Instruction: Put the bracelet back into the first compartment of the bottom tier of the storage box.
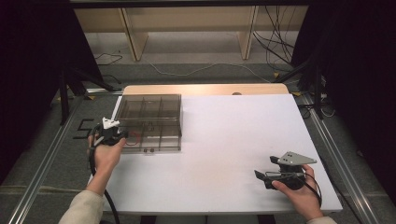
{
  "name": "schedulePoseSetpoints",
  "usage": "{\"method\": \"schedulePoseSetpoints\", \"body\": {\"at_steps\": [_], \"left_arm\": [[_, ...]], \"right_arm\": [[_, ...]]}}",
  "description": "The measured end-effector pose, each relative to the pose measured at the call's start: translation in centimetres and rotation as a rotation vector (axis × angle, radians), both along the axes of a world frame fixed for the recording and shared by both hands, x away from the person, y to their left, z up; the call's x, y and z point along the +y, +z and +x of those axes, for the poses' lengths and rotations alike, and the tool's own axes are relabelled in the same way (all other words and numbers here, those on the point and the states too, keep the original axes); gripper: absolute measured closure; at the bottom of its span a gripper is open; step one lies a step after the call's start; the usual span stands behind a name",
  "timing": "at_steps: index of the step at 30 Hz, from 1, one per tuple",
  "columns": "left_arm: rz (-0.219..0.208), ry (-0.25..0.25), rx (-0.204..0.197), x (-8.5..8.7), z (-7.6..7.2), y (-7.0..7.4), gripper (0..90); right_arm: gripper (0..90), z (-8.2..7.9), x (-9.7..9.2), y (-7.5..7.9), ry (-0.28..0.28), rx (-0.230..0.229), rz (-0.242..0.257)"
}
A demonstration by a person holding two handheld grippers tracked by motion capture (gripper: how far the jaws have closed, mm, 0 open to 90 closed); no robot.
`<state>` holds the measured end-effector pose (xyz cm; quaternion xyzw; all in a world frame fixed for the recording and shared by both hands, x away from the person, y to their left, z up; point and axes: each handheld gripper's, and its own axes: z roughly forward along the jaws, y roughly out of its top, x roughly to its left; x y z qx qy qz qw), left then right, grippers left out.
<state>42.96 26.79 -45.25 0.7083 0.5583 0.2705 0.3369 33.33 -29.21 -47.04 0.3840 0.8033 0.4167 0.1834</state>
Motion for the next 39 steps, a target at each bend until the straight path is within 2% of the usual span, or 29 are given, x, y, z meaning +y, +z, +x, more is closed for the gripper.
{"method": "schedulePoseSetpoints", "body": {"at_steps": [39], "left_arm": [[0.034,0.004,0.044,-0.1,1.1,-1.2,89.8]], "right_arm": [[16.6,-0.1,0.0,0.0,-0.004,0.007,-0.002]]}}
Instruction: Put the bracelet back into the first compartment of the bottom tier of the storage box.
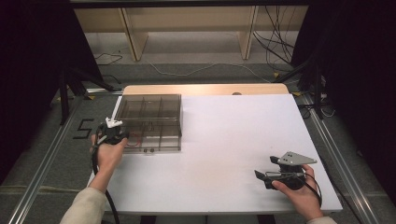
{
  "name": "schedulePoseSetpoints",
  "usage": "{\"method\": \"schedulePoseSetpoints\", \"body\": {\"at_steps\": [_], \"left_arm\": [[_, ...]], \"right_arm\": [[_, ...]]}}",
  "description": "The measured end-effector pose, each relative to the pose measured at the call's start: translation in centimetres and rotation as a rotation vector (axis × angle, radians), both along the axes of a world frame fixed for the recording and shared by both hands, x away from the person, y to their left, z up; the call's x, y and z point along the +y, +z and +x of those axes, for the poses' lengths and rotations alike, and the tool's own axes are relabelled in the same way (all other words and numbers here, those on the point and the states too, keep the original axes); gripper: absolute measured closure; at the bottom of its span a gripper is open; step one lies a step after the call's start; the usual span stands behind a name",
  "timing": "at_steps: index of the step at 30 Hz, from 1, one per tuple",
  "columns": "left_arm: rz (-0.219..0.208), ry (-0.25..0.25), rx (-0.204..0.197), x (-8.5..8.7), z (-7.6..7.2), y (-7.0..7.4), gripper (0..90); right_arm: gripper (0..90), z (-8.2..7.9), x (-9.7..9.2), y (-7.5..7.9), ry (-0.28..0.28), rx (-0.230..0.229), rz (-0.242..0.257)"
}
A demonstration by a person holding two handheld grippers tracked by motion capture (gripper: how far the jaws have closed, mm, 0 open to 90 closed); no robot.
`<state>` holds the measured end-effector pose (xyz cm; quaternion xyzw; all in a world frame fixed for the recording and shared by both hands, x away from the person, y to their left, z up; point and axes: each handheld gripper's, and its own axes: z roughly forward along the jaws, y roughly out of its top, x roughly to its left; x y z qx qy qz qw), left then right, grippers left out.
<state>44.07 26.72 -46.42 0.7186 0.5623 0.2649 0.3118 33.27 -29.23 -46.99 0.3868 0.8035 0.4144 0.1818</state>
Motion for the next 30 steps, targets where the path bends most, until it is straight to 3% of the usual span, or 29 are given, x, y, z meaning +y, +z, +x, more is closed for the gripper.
{"method": "schedulePoseSetpoints", "body": {"at_steps": [30], "left_arm": [[0.023,-0.010,0.044,-0.27,0.69,-0.99,89.8]], "right_arm": [[16.6,0.02,-0.01,-0.01,-0.001,0.000,-0.006]]}}
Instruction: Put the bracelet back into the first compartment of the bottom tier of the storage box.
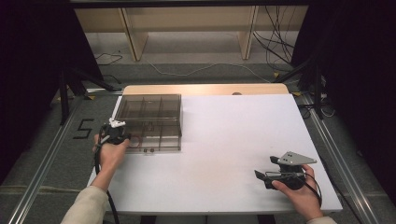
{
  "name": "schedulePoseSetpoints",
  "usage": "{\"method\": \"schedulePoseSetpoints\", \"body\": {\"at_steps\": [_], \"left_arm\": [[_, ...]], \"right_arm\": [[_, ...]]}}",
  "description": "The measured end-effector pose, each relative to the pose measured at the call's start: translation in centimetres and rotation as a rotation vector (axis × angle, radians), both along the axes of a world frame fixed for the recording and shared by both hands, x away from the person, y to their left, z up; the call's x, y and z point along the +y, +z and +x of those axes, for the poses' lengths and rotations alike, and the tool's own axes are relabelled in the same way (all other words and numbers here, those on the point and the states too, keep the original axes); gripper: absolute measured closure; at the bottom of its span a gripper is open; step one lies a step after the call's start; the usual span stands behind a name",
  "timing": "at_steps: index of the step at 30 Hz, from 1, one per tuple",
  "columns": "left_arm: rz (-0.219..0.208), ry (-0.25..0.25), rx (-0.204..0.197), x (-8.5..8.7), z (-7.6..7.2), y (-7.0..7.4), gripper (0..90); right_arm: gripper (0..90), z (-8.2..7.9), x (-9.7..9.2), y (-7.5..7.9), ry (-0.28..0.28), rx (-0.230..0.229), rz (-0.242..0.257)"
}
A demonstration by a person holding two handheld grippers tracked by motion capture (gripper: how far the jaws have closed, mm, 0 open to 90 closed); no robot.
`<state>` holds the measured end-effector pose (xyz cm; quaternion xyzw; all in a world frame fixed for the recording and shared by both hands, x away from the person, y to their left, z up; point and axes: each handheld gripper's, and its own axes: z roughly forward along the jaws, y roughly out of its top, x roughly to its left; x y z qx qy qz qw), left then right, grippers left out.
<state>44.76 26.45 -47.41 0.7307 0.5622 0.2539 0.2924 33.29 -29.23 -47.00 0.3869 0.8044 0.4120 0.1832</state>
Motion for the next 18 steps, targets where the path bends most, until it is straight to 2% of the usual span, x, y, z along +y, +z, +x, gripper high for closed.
{"method": "schedulePoseSetpoints", "body": {"at_steps": [18], "left_arm": [[0.023,-0.006,0.031,0.05,0.41,-0.67,89.7]], "right_arm": [[16.6,0.00,0.04,-0.03,-0.002,0.006,0.000]]}}
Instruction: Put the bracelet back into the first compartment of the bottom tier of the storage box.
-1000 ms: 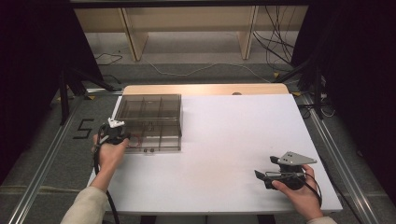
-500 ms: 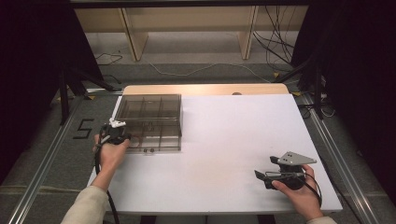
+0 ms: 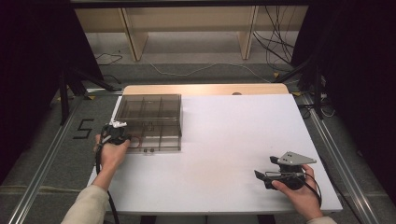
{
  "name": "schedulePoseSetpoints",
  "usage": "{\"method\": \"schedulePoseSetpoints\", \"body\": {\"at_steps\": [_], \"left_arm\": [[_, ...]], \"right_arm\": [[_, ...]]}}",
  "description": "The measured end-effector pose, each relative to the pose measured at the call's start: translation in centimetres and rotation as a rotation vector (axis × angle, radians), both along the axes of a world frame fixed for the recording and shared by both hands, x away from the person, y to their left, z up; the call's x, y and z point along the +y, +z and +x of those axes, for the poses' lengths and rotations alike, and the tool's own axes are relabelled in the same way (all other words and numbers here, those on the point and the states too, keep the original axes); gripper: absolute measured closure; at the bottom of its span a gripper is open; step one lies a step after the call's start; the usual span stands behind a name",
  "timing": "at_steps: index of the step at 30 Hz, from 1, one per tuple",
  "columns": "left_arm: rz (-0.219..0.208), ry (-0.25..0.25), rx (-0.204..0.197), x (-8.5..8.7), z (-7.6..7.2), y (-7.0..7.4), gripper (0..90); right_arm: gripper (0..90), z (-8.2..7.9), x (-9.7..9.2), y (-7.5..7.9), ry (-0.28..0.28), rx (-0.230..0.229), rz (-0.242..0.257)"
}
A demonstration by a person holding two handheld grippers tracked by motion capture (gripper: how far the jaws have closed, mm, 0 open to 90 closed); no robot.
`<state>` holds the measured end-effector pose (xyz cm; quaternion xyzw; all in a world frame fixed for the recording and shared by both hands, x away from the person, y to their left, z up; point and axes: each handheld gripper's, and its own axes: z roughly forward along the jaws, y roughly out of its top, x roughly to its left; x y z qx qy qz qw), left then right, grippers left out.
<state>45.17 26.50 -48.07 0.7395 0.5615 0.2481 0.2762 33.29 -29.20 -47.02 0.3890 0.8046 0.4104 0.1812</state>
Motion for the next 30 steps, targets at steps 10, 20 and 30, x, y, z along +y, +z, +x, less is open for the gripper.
{"method": "schedulePoseSetpoints", "body": {"at_steps": [10,20,30], "left_arm": [[0.004,0.004,0.009,0.20,0.19,-0.29,89.7],[0.008,0.002,0.012,0.34,0.29,-0.50,89.5],[0.010,0.001,0.012,0.30,0.27,-0.51,88.7]], "right_arm": [[16.6,0.00,0.00,0.00,-0.001,0.000,0.002],[16.6,0.02,-0.03,0.00,0.001,-0.004,0.003],[16.6,0.01,-0.05,0.01,0.003,-0.005,0.002]]}}
